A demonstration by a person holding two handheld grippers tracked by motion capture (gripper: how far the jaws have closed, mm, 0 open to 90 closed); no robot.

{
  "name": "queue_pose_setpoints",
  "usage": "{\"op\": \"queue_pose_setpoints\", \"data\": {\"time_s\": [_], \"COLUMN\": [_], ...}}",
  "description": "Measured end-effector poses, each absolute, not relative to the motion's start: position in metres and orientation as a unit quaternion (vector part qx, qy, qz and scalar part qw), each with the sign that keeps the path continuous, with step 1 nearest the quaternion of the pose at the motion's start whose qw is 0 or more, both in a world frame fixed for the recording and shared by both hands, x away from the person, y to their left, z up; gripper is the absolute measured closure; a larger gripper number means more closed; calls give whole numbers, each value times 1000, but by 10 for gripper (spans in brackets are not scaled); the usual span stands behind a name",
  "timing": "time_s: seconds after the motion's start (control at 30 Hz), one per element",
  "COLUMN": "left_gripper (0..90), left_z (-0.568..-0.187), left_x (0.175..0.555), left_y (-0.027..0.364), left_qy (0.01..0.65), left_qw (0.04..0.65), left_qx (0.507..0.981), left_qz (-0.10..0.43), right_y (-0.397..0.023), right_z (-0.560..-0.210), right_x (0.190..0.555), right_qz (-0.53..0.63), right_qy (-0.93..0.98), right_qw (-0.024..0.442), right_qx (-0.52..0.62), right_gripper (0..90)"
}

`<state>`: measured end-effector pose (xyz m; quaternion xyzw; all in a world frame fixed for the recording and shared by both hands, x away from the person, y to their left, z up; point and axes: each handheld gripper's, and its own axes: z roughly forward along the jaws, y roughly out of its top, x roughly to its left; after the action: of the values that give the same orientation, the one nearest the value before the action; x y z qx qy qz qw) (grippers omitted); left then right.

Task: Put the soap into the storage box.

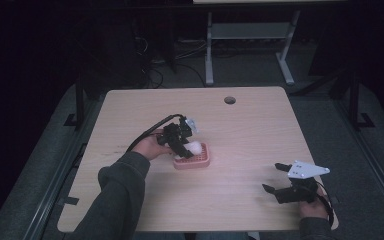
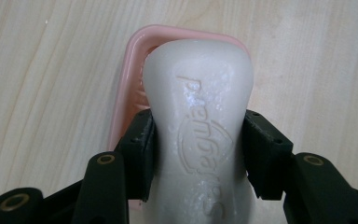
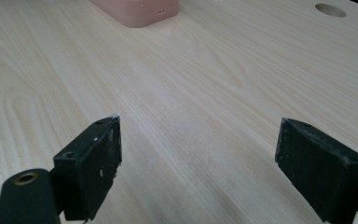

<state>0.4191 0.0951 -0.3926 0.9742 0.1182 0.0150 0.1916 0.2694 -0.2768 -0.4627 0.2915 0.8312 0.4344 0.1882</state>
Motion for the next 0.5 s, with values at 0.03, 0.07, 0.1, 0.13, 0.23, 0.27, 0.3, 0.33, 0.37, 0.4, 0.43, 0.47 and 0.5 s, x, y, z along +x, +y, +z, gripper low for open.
{"op": "queue_pose_setpoints", "data": {"time_s": [0.03,0.07,0.1,0.13,0.23,0.27,0.3,0.33,0.37,0.4,0.43,0.47,0.5], "left_gripper": [494,495,494,494,494,494,494,494,494,494,494,494,494], "left_z": [-394,-394,-395,-396,-398,-399,-400,-401,-402,-402,-403,-404,-405], "left_x": [420,422,423,424,425,426,426,427,427,429,429,430,430], "left_y": [93,92,91,90,88,87,86,86,86,86,86,85,85], "left_qy": [120,120,120,120,118,118,118,116,120,120,120,119,121], "left_qw": [193,192,192,194,190,188,186,183,184,185,185,187,187], "left_qx": [974,974,974,973,974,975,975,976,976,975,975,975,975], "left_qz": [16,17,18,14,14,13,12,12,11,10,10,11,9], "right_y": [-277,-277,-277,-277,-278,-278,-278,-278,-278,-278,-277,-277,-277], "right_z": [-463,-463,-463,-463,-463,-463,-463,-463,-463,-463,-463,-463,-463], "right_x": [269,269,269,270,270,270,270,270,270,270,270,270,270], "right_qz": [433,433,434,434,435,434,434,435,435,435,434,435,435], "right_qy": [832,832,832,831,831,831,831,831,831,831,831,832,832], "right_qw": [187,187,186,188,188,188,188,188,188,188,188,188,188], "right_qx": [292,292,293,291,292,293,293,292,292,291,292,291,291], "right_gripper": [137,137,138,137,137,137,137,137,137,137,137,137,137]}}
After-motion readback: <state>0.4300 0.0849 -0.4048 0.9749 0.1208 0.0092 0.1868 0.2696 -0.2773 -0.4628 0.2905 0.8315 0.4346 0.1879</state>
